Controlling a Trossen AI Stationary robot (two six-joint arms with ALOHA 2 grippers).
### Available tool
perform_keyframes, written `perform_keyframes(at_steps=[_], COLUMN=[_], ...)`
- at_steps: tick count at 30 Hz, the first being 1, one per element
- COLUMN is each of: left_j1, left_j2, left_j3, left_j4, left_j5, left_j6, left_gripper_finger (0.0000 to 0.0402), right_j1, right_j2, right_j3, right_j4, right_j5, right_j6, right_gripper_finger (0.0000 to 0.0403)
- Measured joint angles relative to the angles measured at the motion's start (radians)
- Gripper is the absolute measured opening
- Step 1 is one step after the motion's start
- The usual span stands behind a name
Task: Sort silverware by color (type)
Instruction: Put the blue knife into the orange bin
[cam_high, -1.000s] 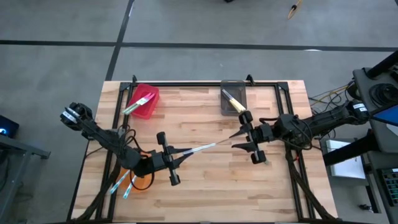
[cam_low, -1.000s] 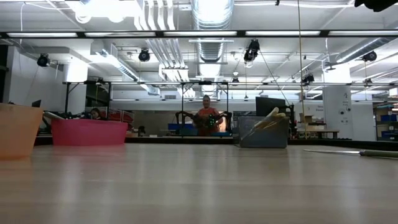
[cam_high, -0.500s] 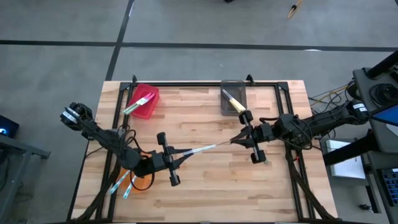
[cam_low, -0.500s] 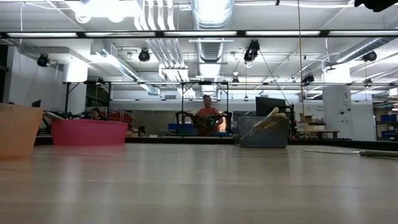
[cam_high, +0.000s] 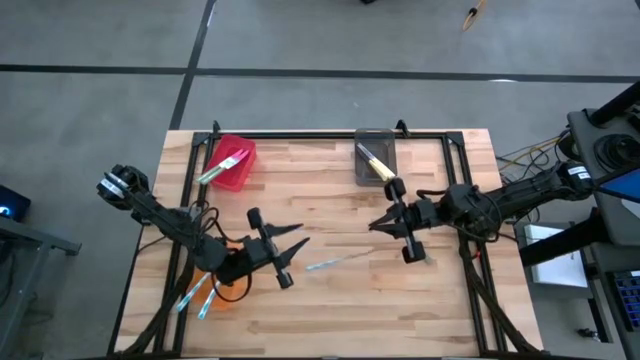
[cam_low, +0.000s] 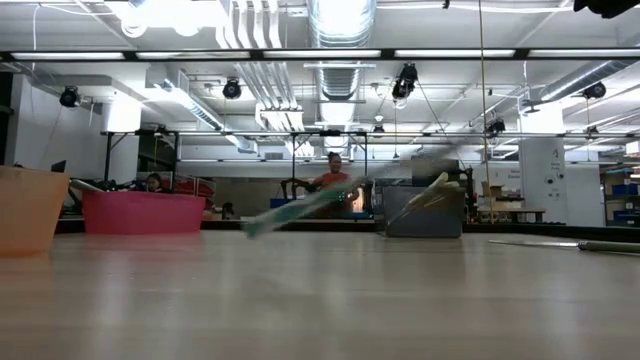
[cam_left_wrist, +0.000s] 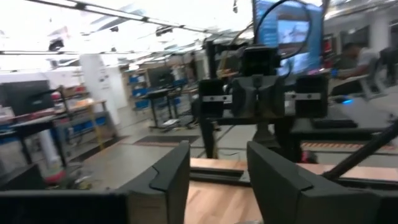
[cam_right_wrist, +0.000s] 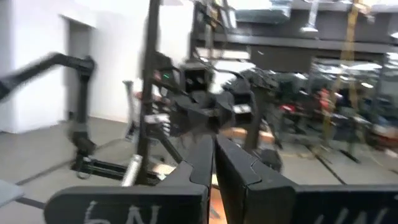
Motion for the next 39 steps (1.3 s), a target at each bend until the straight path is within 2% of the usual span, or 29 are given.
perform_keyframes(at_steps=[4,7,11,14,18,23,29,39], left_j1=[0.0,-0.001,0.016,0.045,0.079,0.129,0.23,0.263], left_j2=[0.0,0.0,0.002,0.023,0.09,0.215,0.365,0.523], left_j3=[0.0,0.0,0.0,0.0,0.0,0.0,0.017,0.088], left_j4=[-0.03,-0.142,-0.357,-0.507,-0.557,-0.517,-0.461,-0.472], left_j5=[-0.022,-0.021,0.001,0.089,0.214,0.31,0.538,0.605], left_j6=[0.009,-0.045,-0.264,-0.444,-0.552,-0.622,-0.726,-0.718], left_gripper_finger=[0.0159,0.0165,0.0166,0.0166,0.0165,0.0165,0.0165,0.0165], right_j1=[0.0,0.0,0.0,0.005,0.005,0.005,0.007,0.006], right_j2=[-0.026,-0.077,-0.103,-0.094,-0.049,0.039,0.157,0.24], right_j3=[0.016,0.071,0.155,0.164,0.134,0.08,0.058,0.062], right_j4=[-0.146,-0.403,-0.788,-0.925,-0.98,-0.917,-0.887,-0.869], right_j5=[0.117,0.172,0.206,0.257,0.317,0.347,0.342,0.342], right_j6=[-0.018,0.014,0.182,0.303,0.404,0.46,0.506,0.501], right_gripper_finger=[0.0008,0.0008,0.0008,0.0008,0.0008,0.0008,0.0009,0.0009])
